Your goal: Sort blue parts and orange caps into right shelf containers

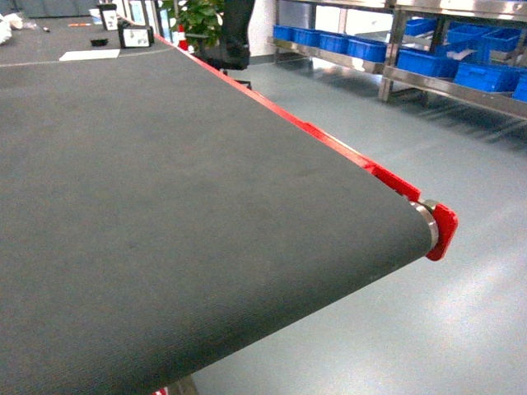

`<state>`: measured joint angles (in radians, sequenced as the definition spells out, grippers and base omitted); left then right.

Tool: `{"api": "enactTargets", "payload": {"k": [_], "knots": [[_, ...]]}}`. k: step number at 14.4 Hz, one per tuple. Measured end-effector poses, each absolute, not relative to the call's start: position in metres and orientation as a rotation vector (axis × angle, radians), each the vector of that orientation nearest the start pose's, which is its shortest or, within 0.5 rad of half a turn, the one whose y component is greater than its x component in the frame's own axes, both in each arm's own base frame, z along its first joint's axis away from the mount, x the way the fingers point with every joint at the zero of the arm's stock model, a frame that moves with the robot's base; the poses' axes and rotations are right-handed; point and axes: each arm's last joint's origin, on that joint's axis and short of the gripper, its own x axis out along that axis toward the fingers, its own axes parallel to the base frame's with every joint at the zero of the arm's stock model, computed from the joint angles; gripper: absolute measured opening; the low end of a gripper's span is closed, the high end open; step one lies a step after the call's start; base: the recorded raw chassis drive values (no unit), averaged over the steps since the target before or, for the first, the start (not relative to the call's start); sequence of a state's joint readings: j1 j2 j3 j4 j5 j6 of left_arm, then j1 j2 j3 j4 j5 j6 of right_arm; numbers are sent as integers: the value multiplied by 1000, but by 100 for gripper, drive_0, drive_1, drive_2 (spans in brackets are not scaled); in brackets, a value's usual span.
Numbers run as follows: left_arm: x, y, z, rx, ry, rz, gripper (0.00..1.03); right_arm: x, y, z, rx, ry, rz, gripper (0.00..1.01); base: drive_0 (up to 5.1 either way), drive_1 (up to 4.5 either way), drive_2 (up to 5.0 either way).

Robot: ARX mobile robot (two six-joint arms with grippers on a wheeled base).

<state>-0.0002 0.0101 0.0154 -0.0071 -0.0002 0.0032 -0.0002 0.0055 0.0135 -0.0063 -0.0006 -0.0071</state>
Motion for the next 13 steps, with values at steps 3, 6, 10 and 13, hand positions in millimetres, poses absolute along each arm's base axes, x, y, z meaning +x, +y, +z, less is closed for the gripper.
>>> {"api": "enactTargets", "payload": {"k": [3, 6, 10, 13], "knots": [[97, 0, 167, 3, 2, 0, 44, 97, 0, 167, -7, -1, 0, 44, -181, -181, -181], [97, 0, 167, 3, 2, 0, 44, 97, 0, 167, -7, -2, 0, 44, -157, -157, -157], [97, 0, 167, 3, 2, 0, 44, 97, 0, 167, -7, -2, 0, 44, -155, -155, -155], [97, 0, 167, 3, 2, 0, 44, 97, 0, 167, -7, -2, 0, 44, -162, -162, -162]]}}
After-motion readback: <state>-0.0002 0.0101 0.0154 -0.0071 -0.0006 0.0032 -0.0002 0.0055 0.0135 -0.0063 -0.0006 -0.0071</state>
